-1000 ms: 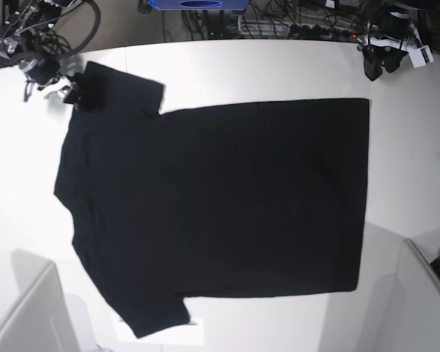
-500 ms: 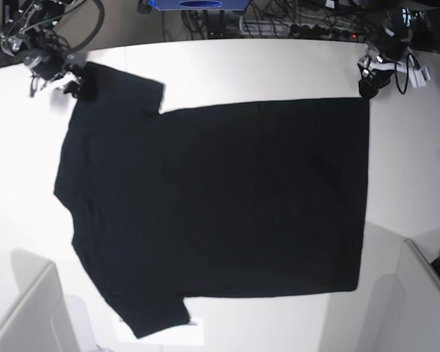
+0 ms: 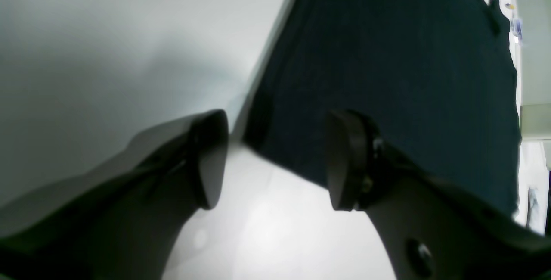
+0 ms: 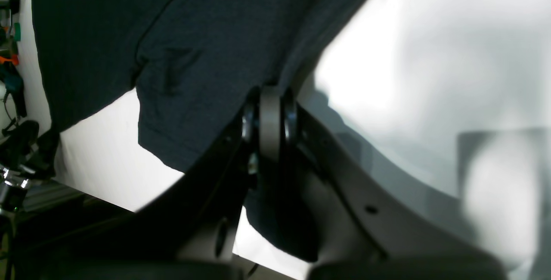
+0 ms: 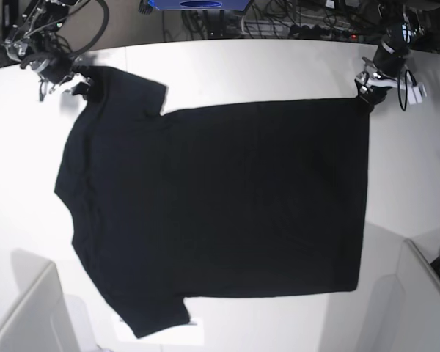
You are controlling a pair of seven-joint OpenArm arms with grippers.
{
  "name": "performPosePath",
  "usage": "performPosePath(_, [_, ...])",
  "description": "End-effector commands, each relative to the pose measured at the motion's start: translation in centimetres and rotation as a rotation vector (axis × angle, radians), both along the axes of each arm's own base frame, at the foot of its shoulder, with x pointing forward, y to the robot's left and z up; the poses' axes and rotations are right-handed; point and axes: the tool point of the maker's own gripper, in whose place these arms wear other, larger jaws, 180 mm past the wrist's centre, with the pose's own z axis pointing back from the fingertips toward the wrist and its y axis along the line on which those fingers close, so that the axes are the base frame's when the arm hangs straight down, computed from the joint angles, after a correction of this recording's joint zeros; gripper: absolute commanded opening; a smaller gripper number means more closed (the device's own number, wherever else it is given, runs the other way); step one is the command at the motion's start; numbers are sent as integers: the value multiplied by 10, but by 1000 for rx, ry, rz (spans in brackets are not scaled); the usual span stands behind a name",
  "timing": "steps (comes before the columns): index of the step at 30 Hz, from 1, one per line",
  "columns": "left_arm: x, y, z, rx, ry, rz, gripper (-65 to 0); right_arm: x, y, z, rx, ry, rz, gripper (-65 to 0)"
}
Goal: Fold the T-shirt properly
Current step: 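Grasp the shoulder corner with right gripper, hem corner with left gripper, then lift the grasped edge and pull it away from the shirt body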
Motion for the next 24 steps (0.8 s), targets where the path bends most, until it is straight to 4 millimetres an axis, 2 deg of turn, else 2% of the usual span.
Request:
performPosePath(1, [-3,1,-4,-6,30,-11,-309,-21,-1,-13,-38,109,46,-650])
performPosePath(3, [0,-1,-10,-24,41,-11,-311,-21,-1,-13,-38,107,45,-650])
performPosePath(12, [6,-11,-14,-52,36,-14,-321,-20,-5,-12,-44,103,34,-650])
performPosePath(14, [7,-23,-18,-66,47,-45,-375,-20,-6,-12,-46,103,34,-650])
performPosePath(18, [9,-32,-20,-77,49,-68,-624,-20,-6,-11,-49,100,35,-650])
performPosePath(19, [9,-31,-19,-77,47,-63,-650,-19,-6,-11,-50,98,35,-650])
performPosePath(24, [9,-25,-10,-46,36,-80,-650,-20,-8,-10,-54,99,33,-650])
